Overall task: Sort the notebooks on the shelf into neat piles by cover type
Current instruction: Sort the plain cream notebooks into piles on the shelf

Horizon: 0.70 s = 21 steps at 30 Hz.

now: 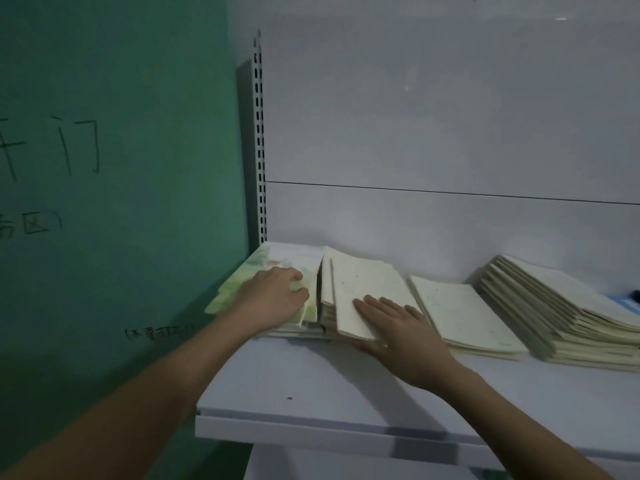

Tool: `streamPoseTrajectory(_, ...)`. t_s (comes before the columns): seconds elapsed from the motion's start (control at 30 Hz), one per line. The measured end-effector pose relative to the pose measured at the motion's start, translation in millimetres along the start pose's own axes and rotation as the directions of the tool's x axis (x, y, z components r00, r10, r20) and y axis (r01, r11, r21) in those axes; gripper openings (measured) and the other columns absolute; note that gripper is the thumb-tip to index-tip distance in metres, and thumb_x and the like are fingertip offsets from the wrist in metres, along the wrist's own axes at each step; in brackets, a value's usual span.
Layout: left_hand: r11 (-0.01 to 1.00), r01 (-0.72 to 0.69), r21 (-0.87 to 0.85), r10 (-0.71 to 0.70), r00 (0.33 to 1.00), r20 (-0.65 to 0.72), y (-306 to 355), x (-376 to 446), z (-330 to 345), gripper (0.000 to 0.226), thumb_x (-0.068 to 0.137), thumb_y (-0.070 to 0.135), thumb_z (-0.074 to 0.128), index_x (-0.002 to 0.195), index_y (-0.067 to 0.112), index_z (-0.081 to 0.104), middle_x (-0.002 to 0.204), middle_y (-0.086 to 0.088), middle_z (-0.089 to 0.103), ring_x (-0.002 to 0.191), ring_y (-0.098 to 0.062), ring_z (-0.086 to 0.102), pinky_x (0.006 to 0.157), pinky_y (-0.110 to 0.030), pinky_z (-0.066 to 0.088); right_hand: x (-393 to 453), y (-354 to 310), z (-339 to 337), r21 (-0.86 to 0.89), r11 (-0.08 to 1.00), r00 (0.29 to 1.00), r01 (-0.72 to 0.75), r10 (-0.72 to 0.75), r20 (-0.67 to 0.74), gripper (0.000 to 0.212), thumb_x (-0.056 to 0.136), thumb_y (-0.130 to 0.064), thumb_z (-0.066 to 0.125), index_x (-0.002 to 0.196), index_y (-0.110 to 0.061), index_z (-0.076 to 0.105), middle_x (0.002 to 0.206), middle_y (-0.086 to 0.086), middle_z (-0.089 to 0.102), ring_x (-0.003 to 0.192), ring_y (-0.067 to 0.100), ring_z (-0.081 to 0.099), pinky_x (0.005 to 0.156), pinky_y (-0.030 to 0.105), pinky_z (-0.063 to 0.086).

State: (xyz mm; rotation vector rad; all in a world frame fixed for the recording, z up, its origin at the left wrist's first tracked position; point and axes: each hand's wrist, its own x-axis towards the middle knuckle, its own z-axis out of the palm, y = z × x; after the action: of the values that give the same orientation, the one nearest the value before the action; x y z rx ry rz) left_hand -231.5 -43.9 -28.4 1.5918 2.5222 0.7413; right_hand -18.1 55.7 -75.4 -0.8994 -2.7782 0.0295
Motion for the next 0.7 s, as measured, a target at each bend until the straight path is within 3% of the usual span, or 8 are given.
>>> streamPoseTrajectory(0.13, 0.986, -0.126, -0.113, 0.104, 0.978, -0.181, 13.5, -6.7, 4.8, 0.032, 0.095, 0.031, 0.049, 0.122, 0.02, 0.063, 0.129, 0.003, 0.057, 0.124, -0.019, 0.042, 0.1, -0.035, 0.039, -14.8, -3.7, -8.3, 0.053, 0.998, 0.999, -0.037, 0.036, 0.025, 0.07, 0.088, -0.067, 0.023, 0.152, -0.039, 0.015, 0.159, -0.013, 0.016, 0.147, 0.011, 0.014, 0.12, 0.036, 0.015)
streamPoseTrajectory(0.2, 0.956, -0.197, -0.215, 0.155, 0.968, -0.199, 26.1, -11.5, 4.1, 0.025, 0.096, 0.028, 0.049, 0.104, 0.016, 0.07, 0.109, 0.001, 0.067, 0.103, -0.017, 0.055, 0.085, -0.032, 0.044, -10.6, -8.5, -16.9, 0.179, 0.982, 0.998, -0.064, 0.063, 0.01, 0.058, 0.097, -0.054, 0.035, 0.151, -0.036, 0.023, 0.157, -0.011, 0.026, 0.144, 0.013, 0.024, 0.117, 0.033, 0.022)
streamPoseTrajectory(0.3, 0.819, -0.07, -0.57, 0.094, 0.996, 0.012, 45.5, -14.6, -1.6, 0.037, 0.096, 0.042, 0.05, 0.097, 0.011, 0.07, 0.091, -0.005, 0.073, 0.076, -0.02, 0.069, 0.078, -0.037, 0.057, -4.1, -21.6, -34.6, 0.541, 0.837, 0.983, -0.089, 0.161, -0.087, 0.034, 0.101, -0.046, 0.034, 0.127, -0.036, 0.053, 0.119, -0.017, 0.06, 0.112, 0.01, 0.055, 0.089, 0.018, 0.041)
streamPoseTrajectory(0.37, 0.541, 0.241, -0.806, 0.041, 0.949, 0.311, 55.8, -13.7, -8.7, 0.051, 0.096, 0.056, 0.044, 0.115, 0.011, 0.06, 0.107, -0.014, 0.07, 0.089, -0.031, 0.072, 0.082, -0.042, 0.059, -2.5, -33.3, -46.9, 0.665, 0.745, 0.97, -0.054, 0.198, -0.143, 0.03, 0.101, -0.047, 0.032, 0.108, -0.035, 0.058, 0.093, -0.02, 0.061, 0.09, 0.0, 0.057, 0.075, 0.015, 0.039)
streamPoseTrajectory(0.43, 0.254, 0.452, -0.855, 0.127, 0.861, 0.493, 60.6, -12.7, -15.3, 0.063, 0.092, 0.065, 0.041, 0.119, 0.011, 0.057, 0.111, -0.022, 0.067, 0.094, -0.038, 0.07, 0.083, -0.046, 0.058, -5.1, -43.4, -52.7, 0.719, 0.695, 0.976, 0.021, 0.141, -0.165, 0.04, 0.099, -0.051, 0.031, 0.118, -0.032, 0.06, 0.103, -0.019, 0.065, 0.096, -0.003, 0.06, 0.082, 0.017, 0.042)
streamPoseTrajectory(0.5, 0.102, 0.504, -0.858, 0.157, 0.843, 0.514, 60.2, -10.5, -19.5, 0.066, 0.092, 0.066, 0.041, 0.114, 0.007, 0.062, 0.096, -0.018, 0.069, 0.083, -0.032, 0.069, 0.084, -0.045, 0.055, -10.3, -52.4, -51.9, 0.664, 0.743, 0.985, 0.084, 0.037, -0.166, 0.046, 0.098, -0.052, 0.031, 0.137, -0.035, 0.049, 0.13, -0.018, 0.058, 0.116, -0.002, 0.053, 0.096, 0.016, 0.038)
streamPoseTrajectory(0.6, 0.074, 0.476, -0.876, 0.04, 0.877, 0.479, 57.4, -12.3, -24.6, 0.046, 0.097, 0.045, 0.046, 0.105, 0.004, 0.067, 0.087, -0.014, 0.072, 0.072, -0.026, 0.07, 0.075, -0.036, 0.054, -13.8, -57.0, -51.7, 0.456, 0.88, 0.99, 0.13, -0.089, -0.111, 0.057, 0.097, -0.056, 0.031, 0.15, -0.04, 0.023, 0.155, -0.017, 0.026, 0.14, 0.003, 0.025, 0.112, 0.018, 0.019)
streamPoseTrajectory(0.7, 0.17, 0.449, -0.877, -0.094, 0.893, 0.439, 49.2, -14.5, -27.8, 0.024, 0.095, 0.018, 0.05, 0.11, 0.004, 0.063, 0.089, -0.014, 0.073, 0.078, -0.029, 0.068, 0.069, -0.037, 0.054, -8.3, -51.1, -59.7, 0.51, 0.846, 0.985, 0.156, -0.17, -0.02, 0.058, 0.094, -0.06, 0.025, 0.149, -0.042, 0.024, 0.156, -0.021, 0.02, 0.14, -0.005, 0.018, 0.114, 0.016, 0.012)
